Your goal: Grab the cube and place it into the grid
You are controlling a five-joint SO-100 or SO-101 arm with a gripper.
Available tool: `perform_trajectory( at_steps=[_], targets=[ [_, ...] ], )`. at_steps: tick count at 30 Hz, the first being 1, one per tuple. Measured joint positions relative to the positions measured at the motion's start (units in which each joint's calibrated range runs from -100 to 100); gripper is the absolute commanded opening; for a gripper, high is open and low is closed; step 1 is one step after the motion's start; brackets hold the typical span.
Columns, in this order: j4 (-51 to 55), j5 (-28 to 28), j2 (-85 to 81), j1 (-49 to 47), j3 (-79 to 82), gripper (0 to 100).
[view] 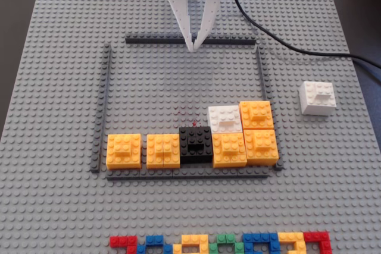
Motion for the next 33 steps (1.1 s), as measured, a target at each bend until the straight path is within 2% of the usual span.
perform_trajectory(
  at_steps=[33],
  targets=[
    [-0.3,2.6,1.2,-3.0,-3.4,0]
  ],
)
